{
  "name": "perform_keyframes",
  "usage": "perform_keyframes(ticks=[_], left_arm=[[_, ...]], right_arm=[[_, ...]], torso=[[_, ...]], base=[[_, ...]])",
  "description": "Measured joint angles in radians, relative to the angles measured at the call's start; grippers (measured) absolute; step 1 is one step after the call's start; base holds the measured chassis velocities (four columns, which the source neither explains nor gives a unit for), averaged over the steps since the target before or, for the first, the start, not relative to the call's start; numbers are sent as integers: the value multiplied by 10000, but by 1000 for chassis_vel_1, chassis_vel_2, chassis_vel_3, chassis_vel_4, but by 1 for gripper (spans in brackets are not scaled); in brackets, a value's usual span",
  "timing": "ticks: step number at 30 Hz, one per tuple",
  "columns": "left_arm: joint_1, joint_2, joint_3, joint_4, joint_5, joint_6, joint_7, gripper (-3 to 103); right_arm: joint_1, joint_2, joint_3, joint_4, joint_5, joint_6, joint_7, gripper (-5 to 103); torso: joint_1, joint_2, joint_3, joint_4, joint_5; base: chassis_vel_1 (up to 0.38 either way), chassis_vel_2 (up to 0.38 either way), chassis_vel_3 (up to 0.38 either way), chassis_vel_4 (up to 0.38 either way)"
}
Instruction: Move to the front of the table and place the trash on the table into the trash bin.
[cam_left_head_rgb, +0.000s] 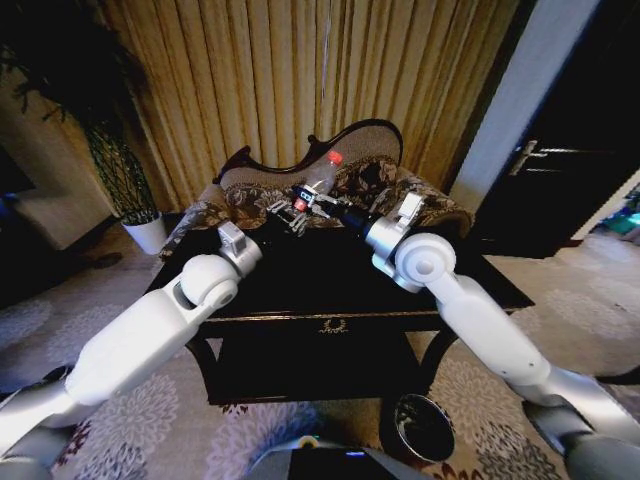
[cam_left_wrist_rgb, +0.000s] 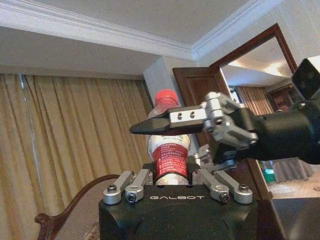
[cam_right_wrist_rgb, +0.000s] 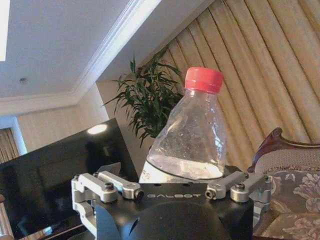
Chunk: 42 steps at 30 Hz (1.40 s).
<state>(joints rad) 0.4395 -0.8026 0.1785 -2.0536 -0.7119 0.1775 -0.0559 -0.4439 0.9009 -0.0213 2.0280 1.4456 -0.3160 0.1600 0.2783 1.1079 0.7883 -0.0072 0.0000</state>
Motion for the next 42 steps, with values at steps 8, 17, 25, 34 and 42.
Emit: perform_keyframes(ticks=[8,17,25,34,42], left_arm=[[31,2,103,-78,-48,66,-6,28],[82,41,39,-83,-48,55,-15,28],[91,6,64,-70,-37,37,-50,28],[105,77,47,-126,-46,18,-35,28],[143,103,50,-224,-77,18,-114,28]], right_arm=[[119,117,-14,-341,-34,-2,-13,100],[68,137,13,-350,-93,4,-14,84],[-28,64,55,-290,-139,110,-15,60],[-49,18,70,-242,-127,140,-26,47],[-90,-102,108,-139,-95,145,-41,47]], torso=[[0,0,0,1,0],[0,0,0,1,-1],[0,0,0,0,-1],[0,0,0,0,-1],[0,0,0,0,-1]], base=[[0,0,0,0],[0,0,0,0],[0,0,0,0],[0,0,0,0],[0,0,0,0]])
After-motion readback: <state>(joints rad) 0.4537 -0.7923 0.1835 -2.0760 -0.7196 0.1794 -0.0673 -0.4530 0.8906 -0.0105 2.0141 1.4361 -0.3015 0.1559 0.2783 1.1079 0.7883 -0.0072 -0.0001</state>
